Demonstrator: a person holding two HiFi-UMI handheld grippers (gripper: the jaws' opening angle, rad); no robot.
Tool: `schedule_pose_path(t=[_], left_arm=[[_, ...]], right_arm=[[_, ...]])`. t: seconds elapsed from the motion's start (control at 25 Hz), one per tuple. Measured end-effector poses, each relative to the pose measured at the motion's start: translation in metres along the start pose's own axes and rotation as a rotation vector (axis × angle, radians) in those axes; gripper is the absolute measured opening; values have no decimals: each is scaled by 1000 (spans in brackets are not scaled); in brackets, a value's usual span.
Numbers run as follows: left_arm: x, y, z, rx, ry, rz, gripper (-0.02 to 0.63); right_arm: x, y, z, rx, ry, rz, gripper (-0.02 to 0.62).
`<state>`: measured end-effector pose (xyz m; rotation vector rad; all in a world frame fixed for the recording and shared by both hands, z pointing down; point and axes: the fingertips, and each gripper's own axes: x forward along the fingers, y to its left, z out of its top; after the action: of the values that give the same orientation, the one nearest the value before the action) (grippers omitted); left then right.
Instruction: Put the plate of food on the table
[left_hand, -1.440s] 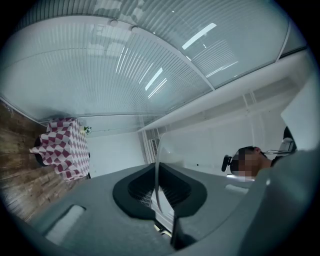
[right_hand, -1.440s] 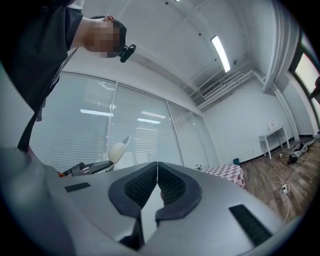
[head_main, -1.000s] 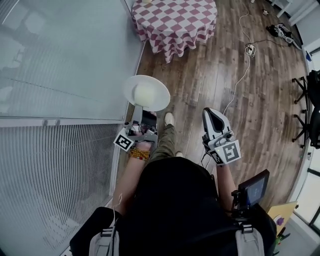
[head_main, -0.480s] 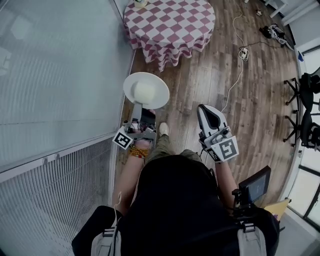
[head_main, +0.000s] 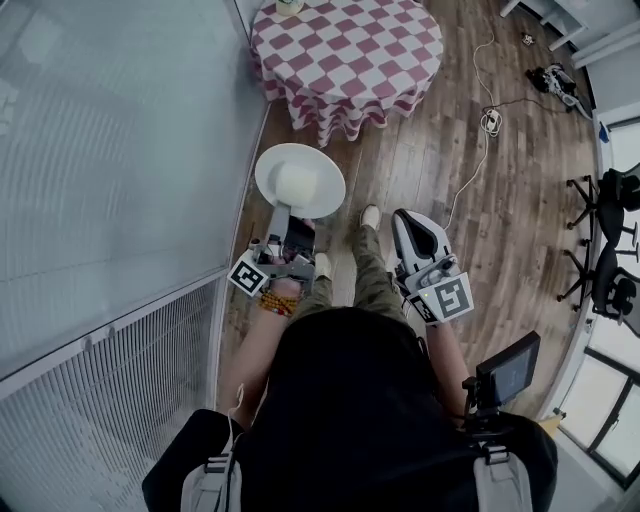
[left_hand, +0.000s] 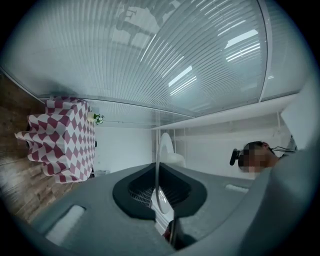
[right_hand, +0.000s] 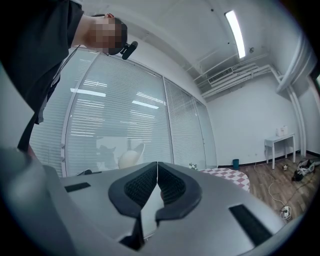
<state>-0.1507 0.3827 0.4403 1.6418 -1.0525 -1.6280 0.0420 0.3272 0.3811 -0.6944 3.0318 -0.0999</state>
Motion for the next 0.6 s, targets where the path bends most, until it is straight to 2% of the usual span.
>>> schedule_pose_path(t=[0.2, 0.32, 0.6], left_arm=[[36, 25, 5, 56, 3, 21, 21], [66, 42, 7, 64, -32, 46, 21], [152, 82, 1, 124, -66, 76, 21]], right_arm=[[38, -44, -11, 28, -16, 30, 11], [60, -77, -10, 43, -14, 51, 11], [116, -181, 3, 64, -29, 95, 11]])
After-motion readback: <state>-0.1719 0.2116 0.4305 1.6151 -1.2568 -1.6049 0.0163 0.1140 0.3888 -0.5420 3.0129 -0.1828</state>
